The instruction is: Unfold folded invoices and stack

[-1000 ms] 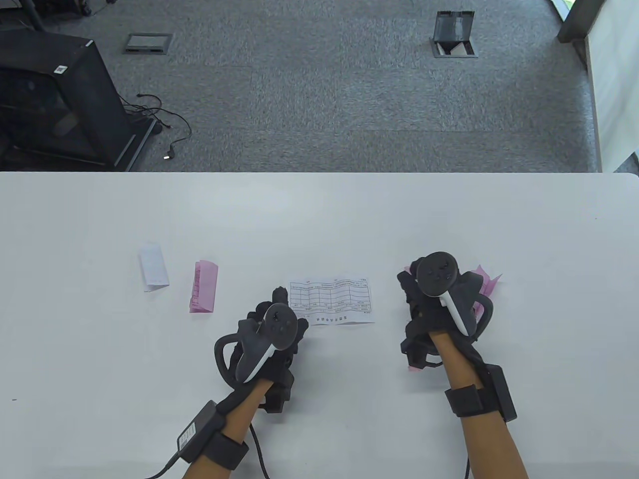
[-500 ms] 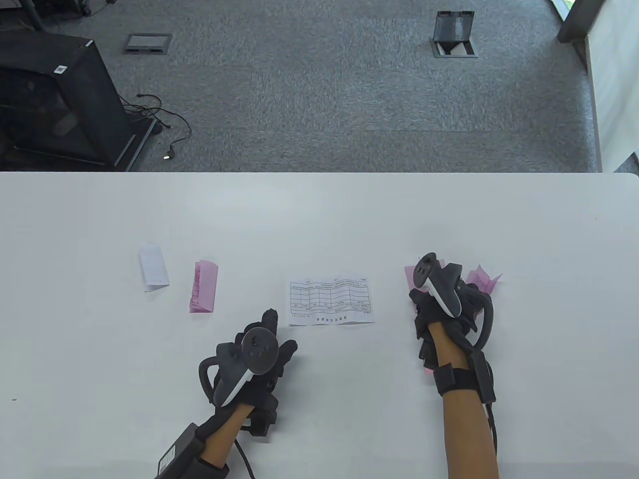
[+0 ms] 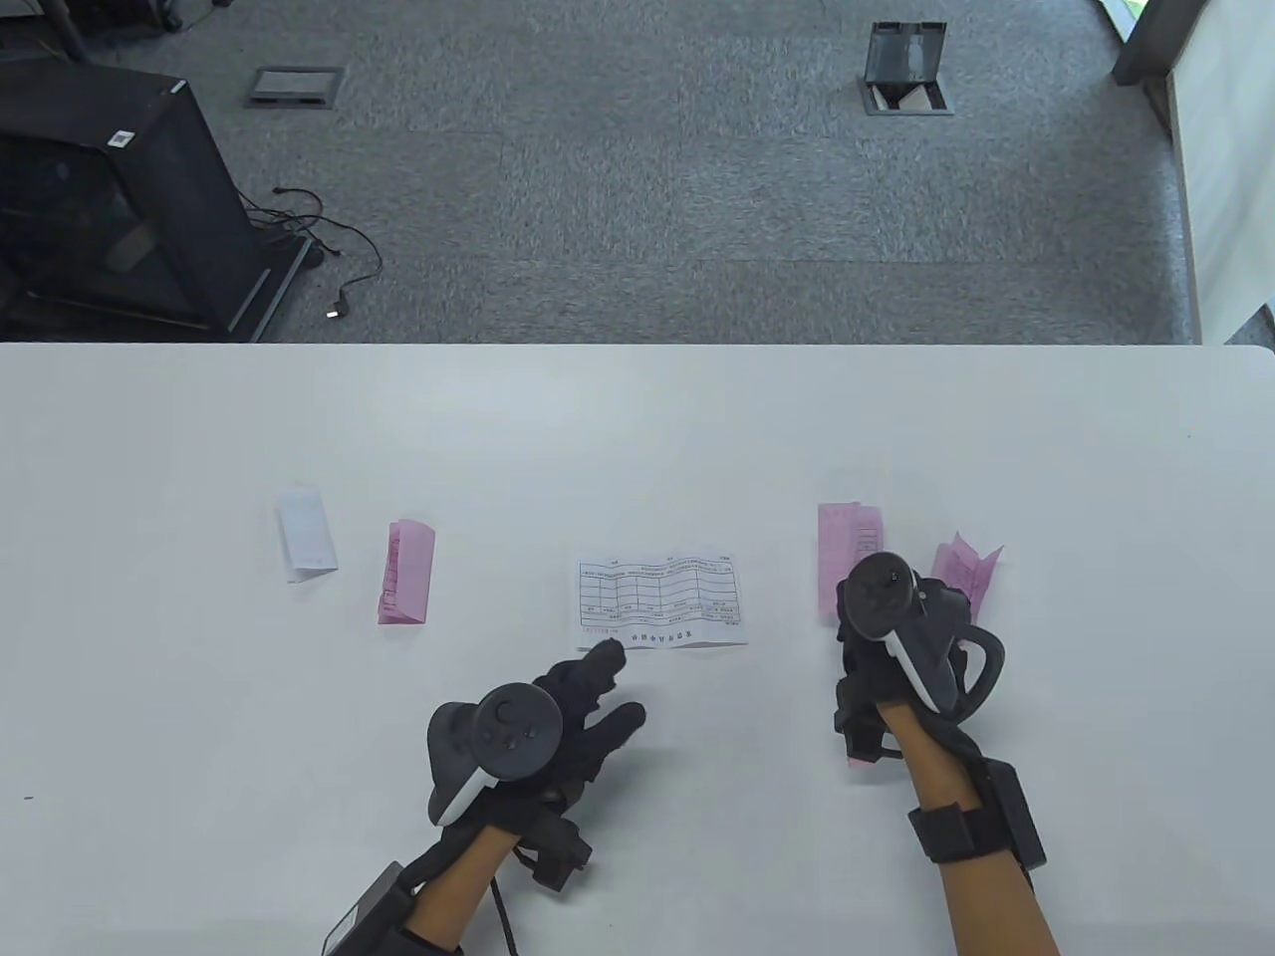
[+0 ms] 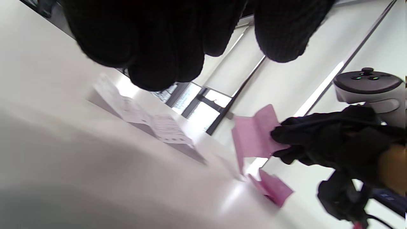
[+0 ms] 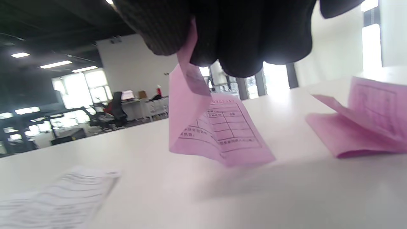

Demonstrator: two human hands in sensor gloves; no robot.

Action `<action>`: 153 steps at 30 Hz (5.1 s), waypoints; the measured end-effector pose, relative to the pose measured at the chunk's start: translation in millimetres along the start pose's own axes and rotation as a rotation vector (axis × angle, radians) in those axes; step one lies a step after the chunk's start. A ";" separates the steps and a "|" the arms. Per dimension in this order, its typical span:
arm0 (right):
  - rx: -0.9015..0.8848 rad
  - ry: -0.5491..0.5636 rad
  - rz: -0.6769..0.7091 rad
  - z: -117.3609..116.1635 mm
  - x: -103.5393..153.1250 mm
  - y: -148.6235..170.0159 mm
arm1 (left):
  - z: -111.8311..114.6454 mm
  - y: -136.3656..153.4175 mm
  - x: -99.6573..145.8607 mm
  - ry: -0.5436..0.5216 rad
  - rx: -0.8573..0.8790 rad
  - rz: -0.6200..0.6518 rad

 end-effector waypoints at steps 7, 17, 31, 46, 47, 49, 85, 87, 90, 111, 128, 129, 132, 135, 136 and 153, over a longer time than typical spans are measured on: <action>-0.034 0.062 0.445 7.9 97.6 -77.4 | 25.6 -16.6 1.0 0.129 0.550 0.037; 0.022 0.013 0.642 -23.8 148.8 -104.4 | 36.9 5.6 9.9 0.076 0.806 -0.082; -0.191 -0.197 0.474 -24.1 118.8 -76.1 | 14.4 27.7 11.6 -0.023 0.584 -0.150; -0.671 -0.486 0.014 -47.6 64.1 -11.6 | 5.8 29.5 12.5 0.011 0.461 -0.045; -0.689 -0.493 0.010 -48.5 63.1 -10.6 | 5.9 30.3 12.3 0.014 0.458 -0.053; -0.684 -0.506 0.012 -49.1 59.3 -6.8 | 5.4 34.8 12.1 0.022 0.435 -0.106; 0.294 -0.285 0.230 -54.4 70.2 -25.4 | 36.5 36.7 -1.0 0.452 -0.548 -0.258; 0.346 -0.189 0.308 -45.1 79.1 -36.2 | 36.6 38.0 -0.9 0.478 -0.534 -0.254; 0.208 -0.182 0.458 -43.5 98.9 -61.3 | 36.0 38.6 -0.7 0.503 -0.528 -0.253; 0.368 -0.550 0.497 -110.5 109.9 -104.6 | 35.0 42.9 1.5 0.523 -0.521 -0.250; 0.503 -0.581 0.246 -82.3 70.7 -47.2 | 33.7 48.3 2.3 0.546 -0.492 -0.286; 0.495 -0.585 0.242 -82.3 70.1 -46.5 | 33.7 48.4 2.3 0.546 -0.492 -0.287; 0.489 -0.581 0.249 -84.7 69.9 -46.5 | 33.5 48.4 2.1 0.544 -0.491 -0.286; 0.442 -0.482 0.301 -73.5 73.6 -56.4 | 33.6 48.1 1.7 0.541 -0.484 -0.284; 0.382 -0.402 0.337 -66.8 77.0 -64.2 | 33.6 48.1 1.5 0.543 -0.483 -0.284; 0.350 -0.587 0.456 -122.0 116.1 -113.4 | 33.9 48.8 0.2 0.549 -0.478 -0.262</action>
Point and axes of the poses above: the tracker on the back of each hand, its own y axis roughly to the little-finger side, its own x axis roughly from the fingertips to the wrist, z = x × y, the point moved 2 cm from there along -x, roughly from the wrist to the fingertips, and after that the axes turned 13 degrees about -x, right-handed, at the moved point
